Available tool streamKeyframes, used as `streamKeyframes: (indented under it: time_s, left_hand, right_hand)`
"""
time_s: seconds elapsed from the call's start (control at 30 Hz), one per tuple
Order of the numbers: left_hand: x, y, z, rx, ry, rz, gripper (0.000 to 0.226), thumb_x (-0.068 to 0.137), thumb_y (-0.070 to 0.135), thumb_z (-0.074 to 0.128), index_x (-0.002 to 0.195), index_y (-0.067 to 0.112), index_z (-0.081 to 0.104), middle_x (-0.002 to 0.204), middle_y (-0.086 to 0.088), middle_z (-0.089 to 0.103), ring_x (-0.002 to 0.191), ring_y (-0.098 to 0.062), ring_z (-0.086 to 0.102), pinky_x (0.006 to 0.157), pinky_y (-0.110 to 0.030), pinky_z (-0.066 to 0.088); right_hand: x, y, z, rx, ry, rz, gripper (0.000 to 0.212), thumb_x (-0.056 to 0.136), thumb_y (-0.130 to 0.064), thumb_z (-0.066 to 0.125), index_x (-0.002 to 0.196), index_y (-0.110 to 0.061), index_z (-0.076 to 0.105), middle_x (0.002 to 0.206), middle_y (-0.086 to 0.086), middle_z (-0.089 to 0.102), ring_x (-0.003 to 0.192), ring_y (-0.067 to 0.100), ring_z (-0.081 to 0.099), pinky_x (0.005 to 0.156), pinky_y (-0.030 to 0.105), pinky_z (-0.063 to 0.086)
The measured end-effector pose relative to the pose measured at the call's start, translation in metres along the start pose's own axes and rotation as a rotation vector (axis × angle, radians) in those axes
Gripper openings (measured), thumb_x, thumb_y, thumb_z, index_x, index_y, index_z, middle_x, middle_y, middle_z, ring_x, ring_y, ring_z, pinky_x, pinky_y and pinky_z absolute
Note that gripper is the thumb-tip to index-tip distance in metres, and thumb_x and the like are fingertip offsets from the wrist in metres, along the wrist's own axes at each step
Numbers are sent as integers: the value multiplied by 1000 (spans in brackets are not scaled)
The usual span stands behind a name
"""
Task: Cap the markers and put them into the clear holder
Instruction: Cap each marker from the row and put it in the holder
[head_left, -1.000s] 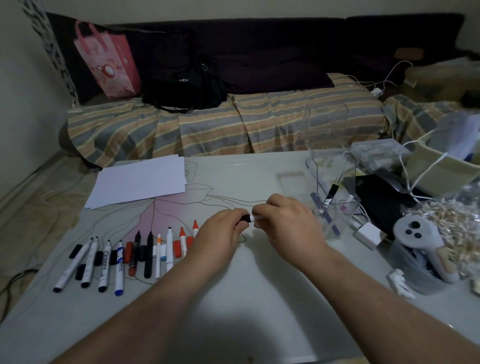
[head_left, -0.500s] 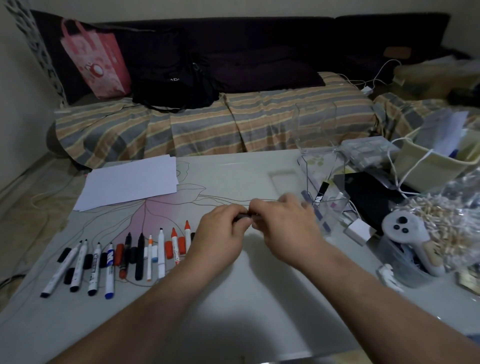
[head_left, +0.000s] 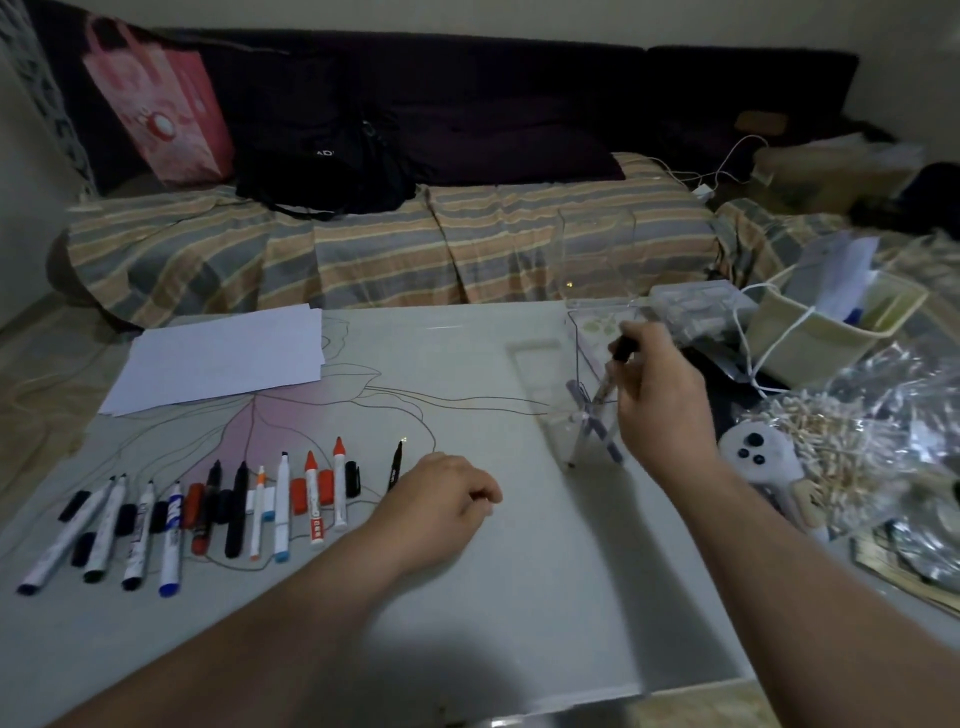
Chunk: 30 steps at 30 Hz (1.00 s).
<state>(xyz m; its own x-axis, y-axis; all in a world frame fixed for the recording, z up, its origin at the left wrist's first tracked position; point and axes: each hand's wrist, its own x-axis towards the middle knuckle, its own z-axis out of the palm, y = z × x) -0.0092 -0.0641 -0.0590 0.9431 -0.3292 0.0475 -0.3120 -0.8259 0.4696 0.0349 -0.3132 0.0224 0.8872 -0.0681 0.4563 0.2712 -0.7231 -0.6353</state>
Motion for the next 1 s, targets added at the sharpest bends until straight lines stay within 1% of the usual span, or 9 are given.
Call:
streamKeyframes:
  time_s: [0.1,0.17,0.27,0.33,0.47,0.6,0.67,0.8,1.0]
  left_hand:
    - [-3,-1,4,39,-41,40,22,94,36,56,109,35,72,105,14,69,108,-12,52,97,-28,42]
    - [-4,-3,1,71,-36,37,23,94,36,55,110,35,72,106,14,71,107,-14,52,97,-30,43]
    - [-1,-18,-14,197,98,-51,22,93,32,60,109,36,73,105,11,74,103,-20,54,90,-33,44]
    - [-3,-38,-35,244,268,-189,25,90,22,63,107,37,74,103,10,74,100,-23,57,85,-32,46]
    - [-18,-79,-65,263,321,-442,37,92,14,57,114,40,72,115,8,72,110,-25,54,92,-37,47]
    - [-31,-89,-62,357,151,-539,34,94,40,53,125,40,67,124,2,65,115,-28,46,92,-39,39]
    - [-32,-90,-56,410,94,-540,40,91,51,52,127,39,66,124,-1,60,116,-29,44,94,-41,38]
    - [-28,-91,-48,494,73,-512,38,87,56,56,118,37,69,116,-2,57,111,-29,42,88,-41,36]
    - [-22,-76,-35,441,56,-407,21,86,43,63,104,33,63,102,4,66,104,-28,45,75,-38,29]
  right_hand:
    - [2,13,13,-249,-158,-65,10,100,-25,59,106,-18,61,91,-1,64,93,29,57,73,41,47]
    - [1,16,19,-390,-173,-66,19,100,-34,57,96,-19,68,92,-7,63,103,32,48,76,41,39]
    - [-3,7,23,-416,52,-174,13,96,-25,63,98,-19,75,107,-1,68,102,34,46,74,40,37]
    - [-9,-13,38,-373,91,-298,17,94,-21,62,102,-17,76,102,4,67,95,35,51,73,41,42]
    - [-40,-56,99,-176,-412,-303,30,94,-23,56,119,-21,71,112,5,65,107,30,57,96,38,45]
    - [-75,-79,151,-261,-768,-299,45,97,-41,47,141,-32,48,131,6,48,120,32,42,98,46,47]
    - [-82,-84,166,-311,-840,-266,42,98,-46,45,139,-37,44,128,6,43,119,31,37,94,47,48]
    - [-84,-81,178,-369,-906,-189,39,99,-50,42,124,-28,62,119,8,47,114,34,44,96,48,48]
    - [-69,-59,159,-469,-801,-66,25,92,-9,51,116,-11,60,112,16,55,103,39,62,84,39,52]
